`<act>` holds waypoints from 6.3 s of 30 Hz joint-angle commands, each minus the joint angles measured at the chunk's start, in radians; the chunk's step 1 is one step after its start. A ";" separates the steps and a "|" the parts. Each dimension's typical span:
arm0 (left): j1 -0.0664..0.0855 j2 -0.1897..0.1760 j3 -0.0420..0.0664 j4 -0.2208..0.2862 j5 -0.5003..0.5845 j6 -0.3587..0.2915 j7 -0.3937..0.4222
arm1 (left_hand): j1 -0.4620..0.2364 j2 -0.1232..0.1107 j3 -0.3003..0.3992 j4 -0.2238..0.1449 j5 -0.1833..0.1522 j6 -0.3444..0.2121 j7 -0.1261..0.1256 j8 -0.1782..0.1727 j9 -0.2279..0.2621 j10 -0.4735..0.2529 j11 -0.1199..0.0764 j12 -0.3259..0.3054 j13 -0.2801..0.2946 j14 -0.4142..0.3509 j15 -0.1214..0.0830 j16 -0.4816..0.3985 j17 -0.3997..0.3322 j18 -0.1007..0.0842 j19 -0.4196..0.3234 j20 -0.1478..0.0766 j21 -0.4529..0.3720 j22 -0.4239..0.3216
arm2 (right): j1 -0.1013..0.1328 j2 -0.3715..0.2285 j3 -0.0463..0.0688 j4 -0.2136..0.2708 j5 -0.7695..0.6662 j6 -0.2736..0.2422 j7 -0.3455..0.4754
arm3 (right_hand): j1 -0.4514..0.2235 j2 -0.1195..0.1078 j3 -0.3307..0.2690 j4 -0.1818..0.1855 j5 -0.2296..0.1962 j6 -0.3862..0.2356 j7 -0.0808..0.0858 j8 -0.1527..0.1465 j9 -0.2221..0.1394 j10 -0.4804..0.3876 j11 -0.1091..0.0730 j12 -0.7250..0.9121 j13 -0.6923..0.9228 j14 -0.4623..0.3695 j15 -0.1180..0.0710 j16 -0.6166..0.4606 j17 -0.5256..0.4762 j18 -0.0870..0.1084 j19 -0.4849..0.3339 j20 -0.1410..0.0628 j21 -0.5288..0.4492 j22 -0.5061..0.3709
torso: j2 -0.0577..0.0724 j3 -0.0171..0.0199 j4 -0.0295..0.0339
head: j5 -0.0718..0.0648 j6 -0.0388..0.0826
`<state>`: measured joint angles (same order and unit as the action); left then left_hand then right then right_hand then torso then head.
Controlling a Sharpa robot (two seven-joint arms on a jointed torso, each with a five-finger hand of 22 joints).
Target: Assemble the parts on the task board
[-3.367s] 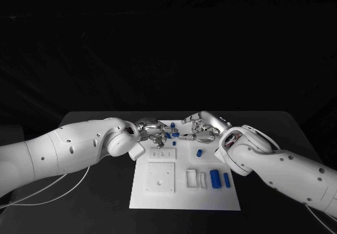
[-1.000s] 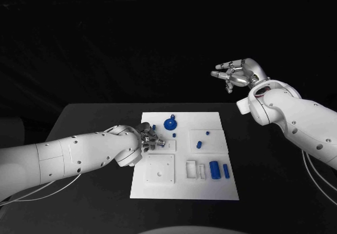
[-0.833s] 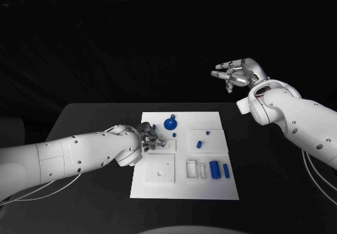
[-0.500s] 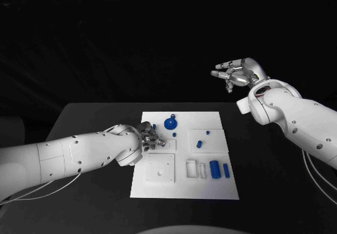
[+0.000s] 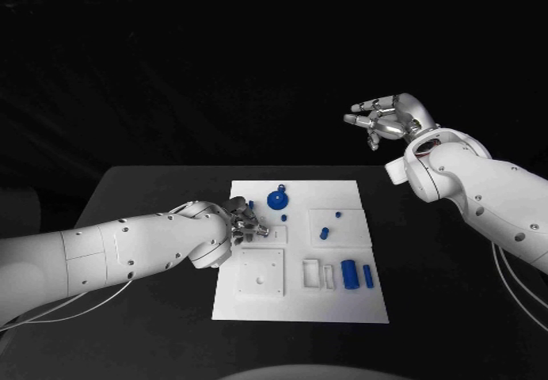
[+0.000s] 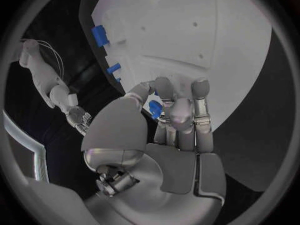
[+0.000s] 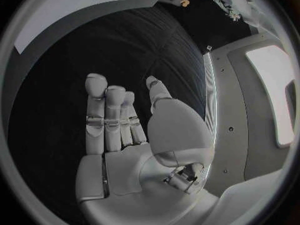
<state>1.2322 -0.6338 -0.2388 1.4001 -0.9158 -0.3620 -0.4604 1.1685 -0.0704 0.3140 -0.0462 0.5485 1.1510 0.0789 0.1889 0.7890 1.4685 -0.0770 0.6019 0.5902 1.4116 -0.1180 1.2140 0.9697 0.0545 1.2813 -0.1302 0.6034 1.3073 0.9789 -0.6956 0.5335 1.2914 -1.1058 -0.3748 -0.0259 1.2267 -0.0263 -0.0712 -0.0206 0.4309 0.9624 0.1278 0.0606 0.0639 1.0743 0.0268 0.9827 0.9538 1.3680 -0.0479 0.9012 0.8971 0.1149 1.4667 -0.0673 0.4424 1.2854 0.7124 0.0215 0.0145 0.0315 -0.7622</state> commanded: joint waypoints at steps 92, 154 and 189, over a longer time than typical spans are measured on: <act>0.015 0.014 0.005 -0.010 -0.014 0.098 -0.047 | -0.086 0.068 0.079 -0.134 -0.001 0.132 -0.118 0.028 0.054 0.044 -0.011 0.047 -0.015 0.025 0.003 0.019 0.051 0.008 0.002 0.014 0.046 0.022 | -0.001 0.019 0.000 -0.025 -0.026 0.035 -0.023 | -0.007 0.006 0.001 0.005 0.008 0.007 -0.003 0.003 0.001 0.005 -0.005 0.006 -0.001 0.005 -0.004 0.004 -0.001 0.017 0.044 -0.003 0.005 0.000 | 0.000 0.0012 0.0002 | 0.001 -0.003; 0.013 0.056 0.002 -0.032 -0.132 0.150 -0.039 | -0.096 0.044 0.037 -0.079 -0.073 0.137 -0.135 0.086 0.128 0.043 -0.018 0.104 0.003 0.033 -0.002 0.055 0.086 0.006 0.005 0.015 0.114 0.030 | -0.002 0.022 0.000 -0.026 -0.026 0.048 -0.022 | -0.009 0.004 0.006 -0.001 0.048 0.008 -0.003 0.002 0.001 0.006 -0.006 0.005 0.000 0.007 -0.006 0.004 0.000 0.017 0.043 -0.004 0.009 -0.003 | 0.000 0.0010 0.0000 | 0.002 -0.008; 0.013 0.056 0.003 -0.062 -0.133 0.170 -0.052 | -0.030 -0.052 -0.056 0.173 -0.410 0.162 -0.143 0.083 0.130 0.043 -0.021 0.111 -0.005 0.033 -0.002 0.055 0.083 0.002 0.009 0.014 0.106 0.031 | -0.004 0.020 0.000 -0.027 -0.026 0.045 -0.022 | -0.008 0.003 0.007 -0.001 0.043 0.007 -0.003 0.002 0.001 0.005 -0.006 0.002 -0.004 0.007 -0.006 0.001 -0.002 0.017 0.043 -0.004 0.003 -0.008 | 0.000 -0.0004 -0.0004 | -0.003 -0.008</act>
<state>1.2485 -0.5761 -0.2332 1.3402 -1.0432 -0.2077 -0.5066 1.1434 -0.1086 0.2575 0.1202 0.1426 1.3086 -0.0647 0.2661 0.9175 1.4666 -0.1001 0.7070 0.5864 1.4454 -0.1163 1.2655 1.0534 0.0539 1.2866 -0.1178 0.7121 1.3074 0.9757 -0.6758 0.5332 1.2635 -1.1235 -0.3382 -0.0541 1.2226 -0.0222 -0.0681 -0.0183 0.4765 0.9630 0.1225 0.0606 0.0637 1.0798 0.0252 0.9866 0.9501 1.3713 -0.0512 0.9012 0.8972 0.1137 1.4667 -0.0674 0.4489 1.2782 0.7122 0.0215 0.0139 0.0292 -0.7707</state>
